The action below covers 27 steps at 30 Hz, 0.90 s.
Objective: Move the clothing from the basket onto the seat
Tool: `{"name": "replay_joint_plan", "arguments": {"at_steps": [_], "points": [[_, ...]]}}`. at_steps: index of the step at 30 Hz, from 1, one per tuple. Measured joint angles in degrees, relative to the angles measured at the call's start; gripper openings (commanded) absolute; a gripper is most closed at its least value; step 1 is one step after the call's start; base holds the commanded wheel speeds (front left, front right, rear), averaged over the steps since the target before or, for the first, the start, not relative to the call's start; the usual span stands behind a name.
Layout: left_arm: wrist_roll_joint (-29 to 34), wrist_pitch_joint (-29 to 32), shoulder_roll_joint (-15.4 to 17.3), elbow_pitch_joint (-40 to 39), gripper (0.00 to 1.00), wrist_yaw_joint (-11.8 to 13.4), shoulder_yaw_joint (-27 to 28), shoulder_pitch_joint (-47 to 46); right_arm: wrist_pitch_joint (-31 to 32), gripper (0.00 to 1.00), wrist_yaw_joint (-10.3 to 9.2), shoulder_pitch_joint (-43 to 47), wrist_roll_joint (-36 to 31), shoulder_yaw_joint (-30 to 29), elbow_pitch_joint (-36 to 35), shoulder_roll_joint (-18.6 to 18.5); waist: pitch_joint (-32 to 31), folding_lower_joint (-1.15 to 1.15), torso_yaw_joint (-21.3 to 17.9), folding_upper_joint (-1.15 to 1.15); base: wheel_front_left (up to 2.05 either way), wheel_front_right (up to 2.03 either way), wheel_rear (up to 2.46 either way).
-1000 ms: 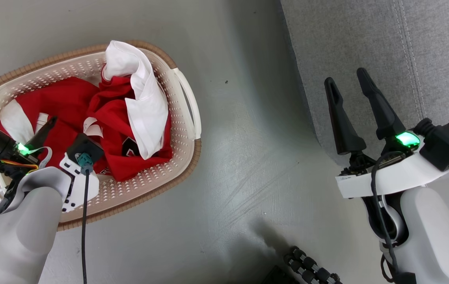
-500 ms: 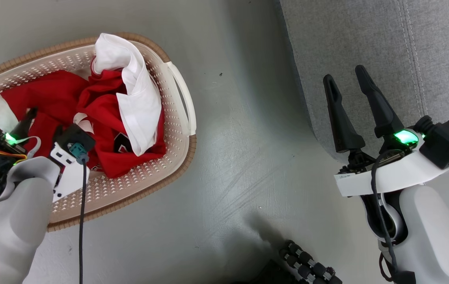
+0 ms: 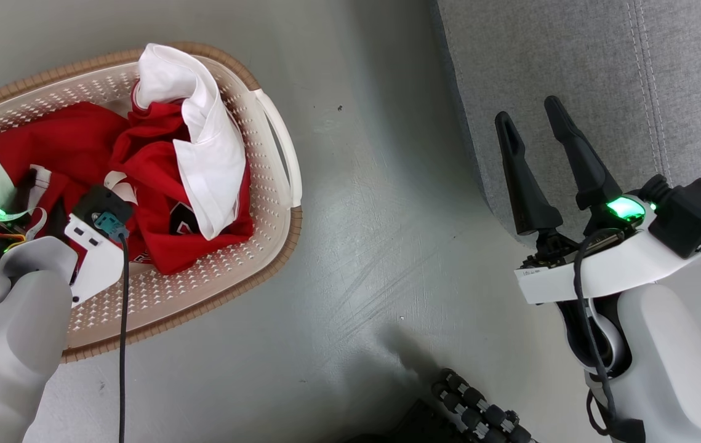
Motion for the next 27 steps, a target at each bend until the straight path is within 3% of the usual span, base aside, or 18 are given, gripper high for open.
{"name": "replay_joint_plan", "arguments": {"at_steps": [5,8,27], "points": [[0.0,1.2,-0.1,0.8,0.31,0.0,0.0,-0.3,0.0,1.00,0.00,0.0,0.1,0.3,0.0,0.0,0.2,0.00,-0.3,0.00,0.00,0.00,0.00],[0.0,1.5,-0.2,1.2,0.00,0.0,0.0,-0.5,0.0,1.00,0.00,0.0,0.1,0.4,0.1,0.0,0.4,0.00,-0.5,0.00,0.00,0.00,0.00],[-1.7,-3.7,-5.2,-2.8,0.00,-0.6,-1.2,-1.3,-0.4,1.00,0.00,-2.1,0.3,-0.1,1.1,0.0,-0.9,0.00,0.4,0.00,0.00,0.00,0.00]]}}
